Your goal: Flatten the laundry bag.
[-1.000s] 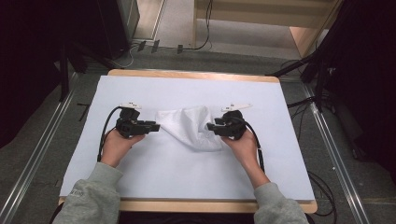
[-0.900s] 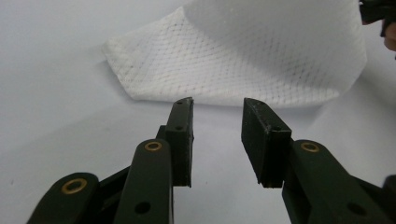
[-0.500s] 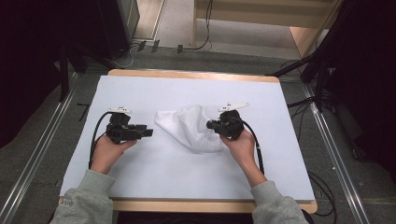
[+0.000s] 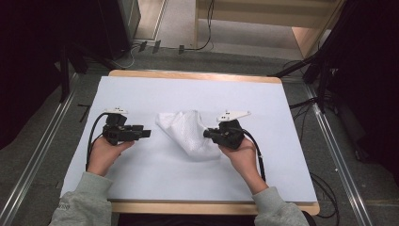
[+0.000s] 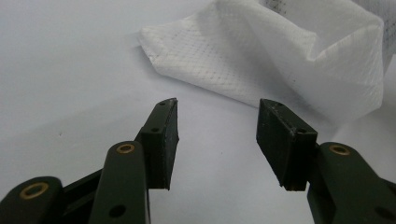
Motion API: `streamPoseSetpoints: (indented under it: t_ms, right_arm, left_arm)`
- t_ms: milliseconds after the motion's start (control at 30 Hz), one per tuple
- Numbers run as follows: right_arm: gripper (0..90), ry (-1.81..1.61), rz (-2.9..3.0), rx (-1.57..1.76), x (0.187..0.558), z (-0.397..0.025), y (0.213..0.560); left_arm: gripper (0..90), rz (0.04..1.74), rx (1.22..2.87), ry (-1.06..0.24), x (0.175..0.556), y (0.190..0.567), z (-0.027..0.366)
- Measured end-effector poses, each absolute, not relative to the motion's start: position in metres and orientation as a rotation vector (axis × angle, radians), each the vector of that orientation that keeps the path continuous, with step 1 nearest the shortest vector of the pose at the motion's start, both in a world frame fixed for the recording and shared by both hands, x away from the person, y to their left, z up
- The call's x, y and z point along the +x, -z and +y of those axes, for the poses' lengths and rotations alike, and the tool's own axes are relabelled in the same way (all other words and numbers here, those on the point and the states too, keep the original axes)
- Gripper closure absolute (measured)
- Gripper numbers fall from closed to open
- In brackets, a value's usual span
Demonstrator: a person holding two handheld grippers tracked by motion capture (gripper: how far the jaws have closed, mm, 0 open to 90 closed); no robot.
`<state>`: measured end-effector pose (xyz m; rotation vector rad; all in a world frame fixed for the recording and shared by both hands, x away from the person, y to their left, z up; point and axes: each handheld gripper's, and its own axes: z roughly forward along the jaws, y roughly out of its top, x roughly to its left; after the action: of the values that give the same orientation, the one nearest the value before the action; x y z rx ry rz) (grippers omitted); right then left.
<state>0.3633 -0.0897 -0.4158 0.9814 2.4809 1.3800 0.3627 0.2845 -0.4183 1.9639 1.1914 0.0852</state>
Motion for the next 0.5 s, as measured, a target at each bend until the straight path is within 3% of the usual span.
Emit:
streamPoseSetpoints:
  t_ms: [500]
  right_arm:
    - [86.5,-1.382,2.606,0.859,0.33,-0.062,0.431]
  left_arm:
    - [48.0,1.206,1.948,-0.105,0.356,0.416,0.293]
